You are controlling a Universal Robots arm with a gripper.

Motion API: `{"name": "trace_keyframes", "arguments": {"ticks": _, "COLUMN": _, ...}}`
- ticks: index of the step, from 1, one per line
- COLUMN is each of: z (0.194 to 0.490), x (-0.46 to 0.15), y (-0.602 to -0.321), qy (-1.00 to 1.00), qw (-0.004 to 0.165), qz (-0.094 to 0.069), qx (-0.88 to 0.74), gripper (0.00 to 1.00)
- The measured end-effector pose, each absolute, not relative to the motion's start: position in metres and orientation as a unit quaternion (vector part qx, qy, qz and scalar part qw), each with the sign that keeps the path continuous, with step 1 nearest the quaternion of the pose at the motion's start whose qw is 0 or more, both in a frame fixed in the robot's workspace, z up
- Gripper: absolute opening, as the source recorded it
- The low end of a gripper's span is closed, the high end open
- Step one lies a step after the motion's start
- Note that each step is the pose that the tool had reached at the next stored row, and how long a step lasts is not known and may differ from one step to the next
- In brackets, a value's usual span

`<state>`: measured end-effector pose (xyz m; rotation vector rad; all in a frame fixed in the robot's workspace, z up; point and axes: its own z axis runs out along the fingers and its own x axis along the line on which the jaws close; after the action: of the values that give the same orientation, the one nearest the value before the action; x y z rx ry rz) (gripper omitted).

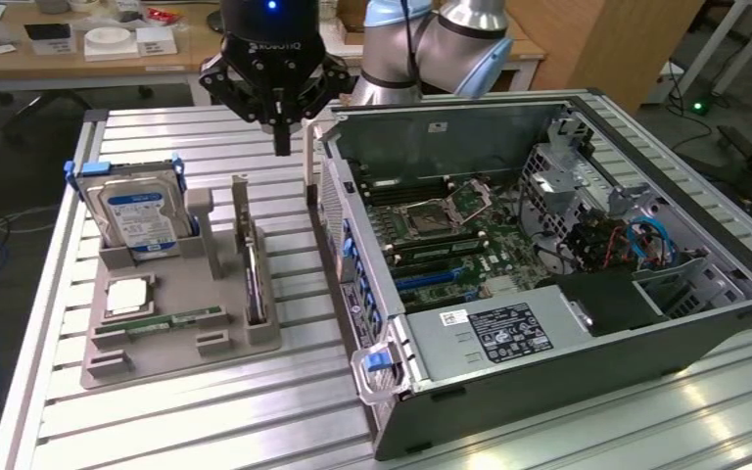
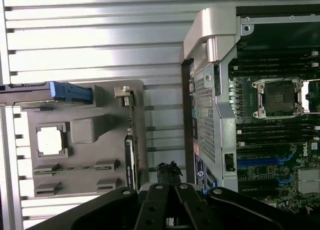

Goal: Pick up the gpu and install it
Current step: 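Reach for the gpu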

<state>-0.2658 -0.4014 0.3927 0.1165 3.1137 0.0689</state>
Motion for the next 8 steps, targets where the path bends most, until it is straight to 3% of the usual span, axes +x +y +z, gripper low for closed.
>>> {"name": "trace_keyframes", "arguments": {"ticks": 8, "z": 0.3927, "x": -0.2765, "y": -0.4016, "qy": 0.999, "qw": 0.012, "qz": 0.022, "qx": 0.037, "gripper": 0.10}}
